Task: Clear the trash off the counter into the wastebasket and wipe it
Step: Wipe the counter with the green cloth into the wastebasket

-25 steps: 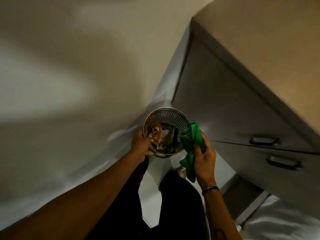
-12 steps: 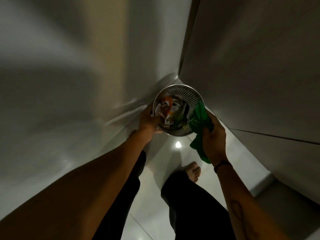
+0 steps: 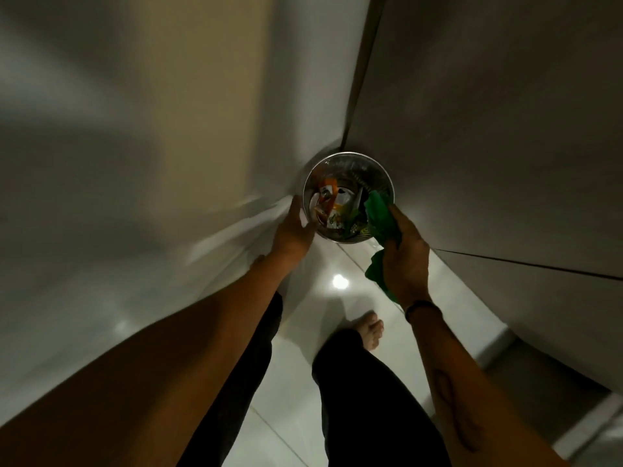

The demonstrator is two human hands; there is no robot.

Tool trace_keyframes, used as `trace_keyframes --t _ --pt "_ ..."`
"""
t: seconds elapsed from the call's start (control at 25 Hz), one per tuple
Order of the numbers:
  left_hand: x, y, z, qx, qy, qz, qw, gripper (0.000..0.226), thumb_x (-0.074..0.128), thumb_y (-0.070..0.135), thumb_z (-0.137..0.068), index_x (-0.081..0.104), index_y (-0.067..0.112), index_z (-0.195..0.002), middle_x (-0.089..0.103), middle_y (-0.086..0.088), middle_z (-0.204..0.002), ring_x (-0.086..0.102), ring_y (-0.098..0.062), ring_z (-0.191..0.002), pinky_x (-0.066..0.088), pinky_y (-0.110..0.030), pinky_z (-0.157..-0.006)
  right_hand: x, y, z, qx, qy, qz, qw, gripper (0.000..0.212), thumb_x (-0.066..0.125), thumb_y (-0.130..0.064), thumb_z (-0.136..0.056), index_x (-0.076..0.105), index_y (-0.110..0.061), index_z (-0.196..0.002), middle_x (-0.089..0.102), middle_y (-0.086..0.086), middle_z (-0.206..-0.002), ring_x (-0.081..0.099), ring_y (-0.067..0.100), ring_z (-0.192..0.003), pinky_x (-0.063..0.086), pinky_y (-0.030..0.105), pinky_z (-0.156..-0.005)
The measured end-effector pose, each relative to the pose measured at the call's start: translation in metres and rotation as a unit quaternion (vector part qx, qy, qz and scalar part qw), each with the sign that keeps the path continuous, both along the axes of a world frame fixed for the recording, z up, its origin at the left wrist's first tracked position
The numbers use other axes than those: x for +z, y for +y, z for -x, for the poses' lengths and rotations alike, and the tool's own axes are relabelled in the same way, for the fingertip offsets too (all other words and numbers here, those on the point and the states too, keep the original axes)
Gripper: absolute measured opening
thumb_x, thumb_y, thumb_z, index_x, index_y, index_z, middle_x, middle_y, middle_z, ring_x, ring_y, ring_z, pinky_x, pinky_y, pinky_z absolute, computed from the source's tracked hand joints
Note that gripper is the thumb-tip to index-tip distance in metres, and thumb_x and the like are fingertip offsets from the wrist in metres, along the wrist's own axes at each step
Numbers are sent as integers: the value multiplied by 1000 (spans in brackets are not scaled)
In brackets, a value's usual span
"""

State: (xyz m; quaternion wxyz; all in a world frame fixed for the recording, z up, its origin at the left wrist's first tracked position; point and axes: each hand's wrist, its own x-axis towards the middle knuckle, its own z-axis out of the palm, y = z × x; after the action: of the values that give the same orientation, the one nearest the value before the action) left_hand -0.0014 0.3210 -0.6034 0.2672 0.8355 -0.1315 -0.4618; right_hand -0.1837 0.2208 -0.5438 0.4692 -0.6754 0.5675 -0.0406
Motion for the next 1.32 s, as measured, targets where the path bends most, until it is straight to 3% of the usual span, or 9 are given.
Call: trace_keyframes --t 0.12,0.28,0.48,0.64,0.8,0.96,1.16,1.24,1.32 --pt "92 18 22 -127 -68 32 989 76 49 44 -108 6 27 -168 15 -7 -177 17 -31 -162 25 -52 -129 92 17 4 8 5 -4 1000 65 49 5 -104 43 -29 -159 58 8 -151 71 24 -116 60 43 -106" --pt "238 22 28 -308 -242 50 919 77 36 50 -107 0 18 -168 1 -10 -178 0 -29 -164 12 -47 -130 233 29 0 64 0 80 995 67 52 11 -96 46 -15 -157 55 13 -155 59 19 -136 49 23 -114" --pt "410 -12 26 -326 -394 158 845 76 43 40 -104 14 8 -167 11 -15 -177 9 -33 -164 21 -52 -131 386 24 -5 41 -4 250 967 73 51 17 -92 46 -16 -158 49 13 -162 45 31 -153 40 45 -126" --pt "486 -50 29 -316 -430 200 822 83 45 41 -106 1 8 -167 -2 -14 -178 -2 -29 -165 13 -49 -134 468 11 12 11 -20 319 948 86 52 17 -91 34 -26 -163 35 5 -171 36 28 -159 32 40 -129" --pt "537 -117 51 -354 -459 277 766 87 48 45 -105 -1 9 -167 -4 -12 -178 -2 -28 -165 14 -49 -133 530 -46 61 -63 -53 390 917 88 51 20 -85 38 -19 -162 45 4 -165 44 24 -154 36 38 -129" --pt "568 -187 95 -408 -475 281 727 84 41 50 -106 2 8 -167 -1 -14 -177 0 -28 -164 10 -45 -133 574 -132 136 -160 -29 424 891 86 50 21 -76 50 -12 -155 59 10 -151 56 24 -137 33 11 -118" --pt "580 -255 158 -472 -470 265 697 84 30 59 -107 -6 11 -166 -10 -12 -176 -8 -26 -163 10 -46 -134 585 -249 219 -265 76 389 879 73 47 14 -91 45 -13 -159 54 17 -154 54 40 -140 46 49 -116" --pt "570 -264 171 -478 -459 255 704 85 28 61 -106 -7 13 -166 -12 -11 -175 -10 -25 -163 5 -45 -134 576 -286 234 -266 117 346 892 70 50 10 -97 34 -9 -163 41 18 -166 39 42 -154 37 55 -125" --pt "555 -265 175 -488 -463 236 701 85 28 62 -106 -9 13 -166 -16 -10 -174 -13 -24 -162 0 -43 -133 558 -311 237 -235 156 265 922 71 56 -14 -106 19 -9 -167 21 22 -174 18 44 -162 23 57 -132"
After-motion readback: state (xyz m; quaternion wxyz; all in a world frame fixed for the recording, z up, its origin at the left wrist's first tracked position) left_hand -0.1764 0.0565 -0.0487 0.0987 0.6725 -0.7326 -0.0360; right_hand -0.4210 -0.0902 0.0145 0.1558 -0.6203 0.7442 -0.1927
